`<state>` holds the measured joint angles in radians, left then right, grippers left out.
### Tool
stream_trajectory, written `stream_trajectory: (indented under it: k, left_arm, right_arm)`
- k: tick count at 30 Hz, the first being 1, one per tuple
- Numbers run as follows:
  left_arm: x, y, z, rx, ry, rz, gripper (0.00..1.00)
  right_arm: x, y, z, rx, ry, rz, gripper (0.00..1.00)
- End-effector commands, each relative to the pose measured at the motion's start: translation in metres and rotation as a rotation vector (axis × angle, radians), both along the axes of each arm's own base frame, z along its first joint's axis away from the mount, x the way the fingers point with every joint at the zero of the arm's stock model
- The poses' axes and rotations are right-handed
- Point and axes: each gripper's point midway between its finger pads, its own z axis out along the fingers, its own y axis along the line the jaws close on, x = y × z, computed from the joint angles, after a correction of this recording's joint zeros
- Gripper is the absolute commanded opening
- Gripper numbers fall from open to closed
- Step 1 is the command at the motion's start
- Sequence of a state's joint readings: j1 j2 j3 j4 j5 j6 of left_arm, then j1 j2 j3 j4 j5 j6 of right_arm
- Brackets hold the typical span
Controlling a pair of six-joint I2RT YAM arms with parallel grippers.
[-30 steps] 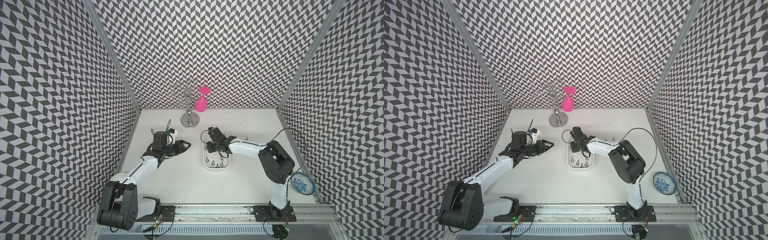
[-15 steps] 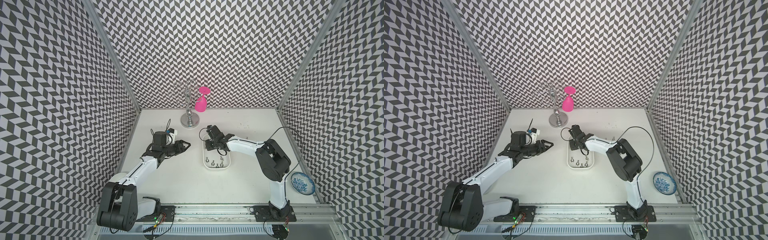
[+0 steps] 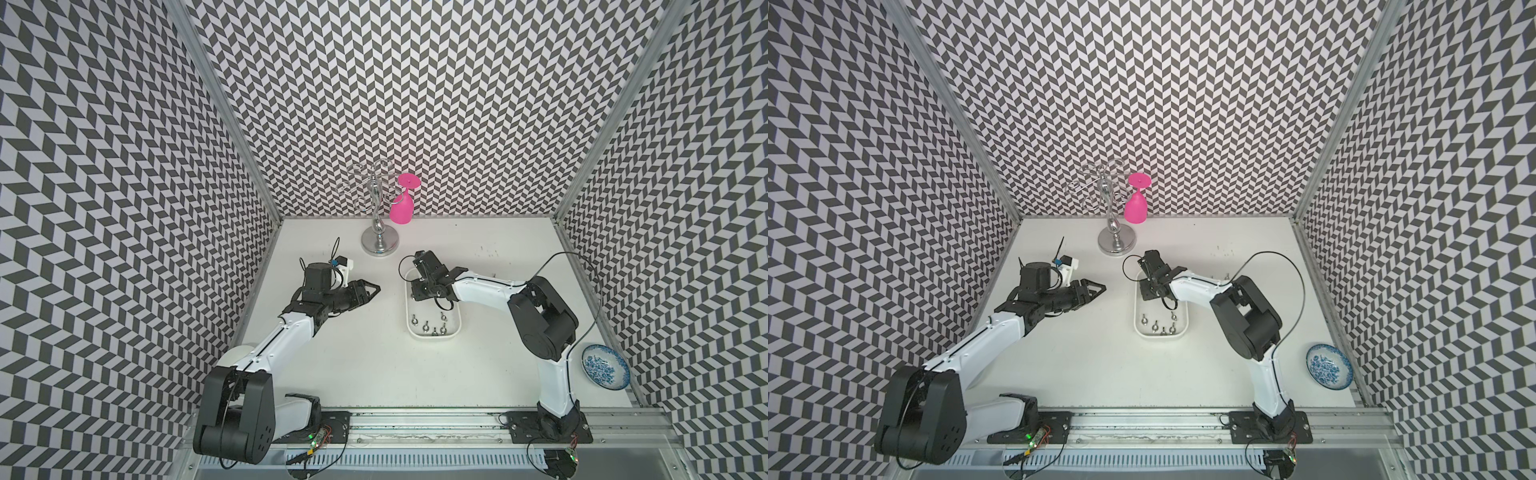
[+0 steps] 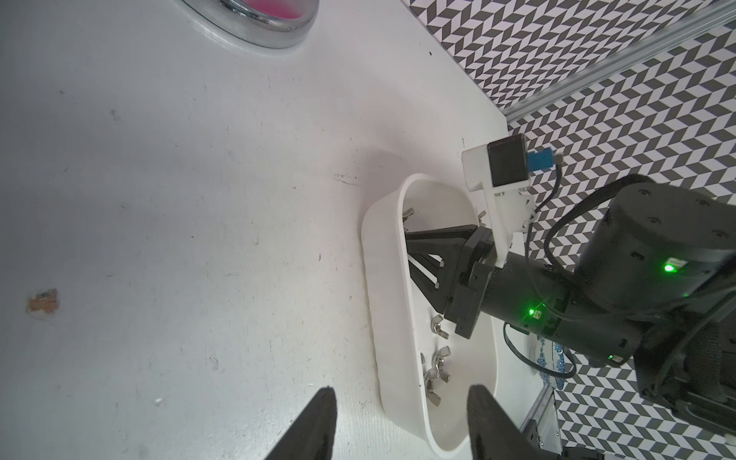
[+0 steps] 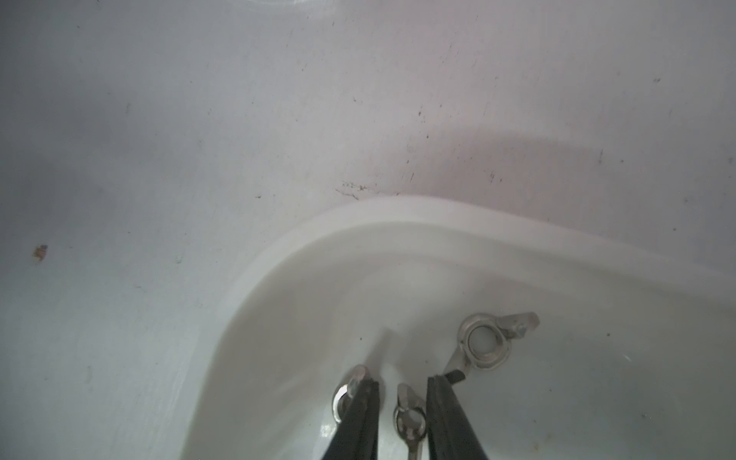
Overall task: Take out the wing nut from the storage box
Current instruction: Pick up the wing nut from the storage box.
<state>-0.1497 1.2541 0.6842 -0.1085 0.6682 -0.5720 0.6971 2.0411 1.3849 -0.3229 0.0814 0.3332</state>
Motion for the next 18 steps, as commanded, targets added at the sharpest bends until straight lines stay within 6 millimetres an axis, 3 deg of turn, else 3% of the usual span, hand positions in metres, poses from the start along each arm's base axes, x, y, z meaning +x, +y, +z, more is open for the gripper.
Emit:
stream_trajectory:
  k: [1, 18]
  left_arm:
    - [-0.003, 0.001, 0.006, 0.001, -0.022, -0.014, 0.56]
    - [-0.003, 0.002, 0.006, 0.002, -0.026, -0.009, 0.56]
  right_arm:
    - [0.008, 0.003, 0.000, 0.003, -0.012, -0.008, 0.25]
    - [0.010, 0.000, -0.011, -0.030, -0.009, -0.012, 0.21]
